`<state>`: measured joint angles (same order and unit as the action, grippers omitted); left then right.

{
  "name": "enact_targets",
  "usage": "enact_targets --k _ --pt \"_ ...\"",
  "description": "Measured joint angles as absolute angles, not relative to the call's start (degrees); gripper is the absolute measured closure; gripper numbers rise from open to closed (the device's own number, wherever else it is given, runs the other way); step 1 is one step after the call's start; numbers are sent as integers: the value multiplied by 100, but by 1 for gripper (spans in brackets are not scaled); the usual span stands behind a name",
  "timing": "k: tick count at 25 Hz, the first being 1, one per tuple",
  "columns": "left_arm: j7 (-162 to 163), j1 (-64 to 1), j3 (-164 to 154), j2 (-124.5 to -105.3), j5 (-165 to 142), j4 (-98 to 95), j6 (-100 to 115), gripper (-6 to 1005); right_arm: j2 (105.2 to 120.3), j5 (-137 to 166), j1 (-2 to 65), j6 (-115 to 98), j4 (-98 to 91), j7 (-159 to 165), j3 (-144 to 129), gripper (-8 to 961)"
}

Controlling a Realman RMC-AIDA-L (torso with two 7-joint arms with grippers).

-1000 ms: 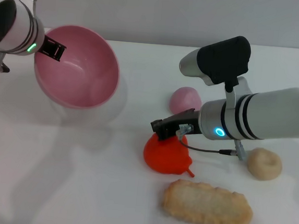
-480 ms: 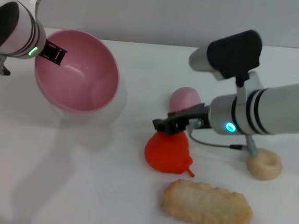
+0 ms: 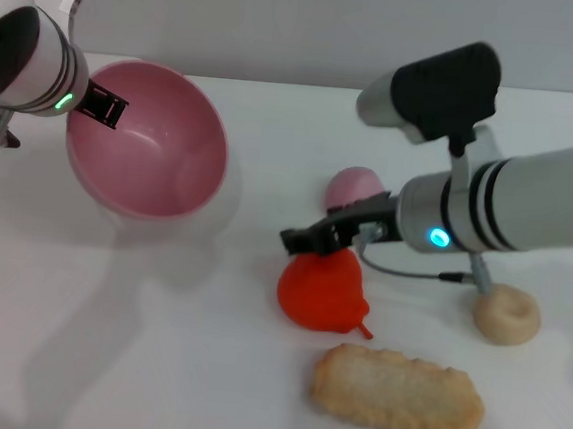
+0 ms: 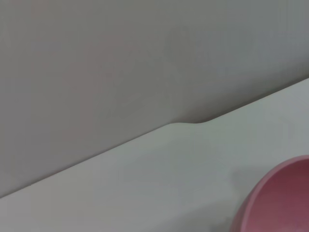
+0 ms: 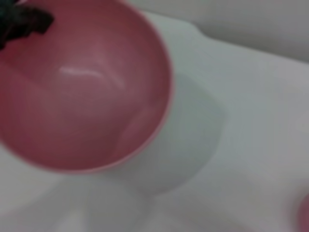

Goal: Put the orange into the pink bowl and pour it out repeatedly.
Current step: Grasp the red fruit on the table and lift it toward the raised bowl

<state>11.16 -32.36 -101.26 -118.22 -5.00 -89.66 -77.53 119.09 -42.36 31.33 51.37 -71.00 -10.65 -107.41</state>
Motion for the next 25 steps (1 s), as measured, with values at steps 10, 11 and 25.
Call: enact_targets --k 10,11,25 --pt "1116 -3243 -10125 -11821 -501 -8964 -7758 956 11898 -4046 2965 5421 -7343 -559 -10926 228" --pt "1116 -3243 -10124 -11818 -501 -8960 -7755 956 11901 -3976 2940 5431 -7374 -515 -10926 229" --pt "1060 -3243 -10114 -11816 -501 -8948 -7755 956 11914 -3893 3123 5263 -6865 -249 -10909 243"
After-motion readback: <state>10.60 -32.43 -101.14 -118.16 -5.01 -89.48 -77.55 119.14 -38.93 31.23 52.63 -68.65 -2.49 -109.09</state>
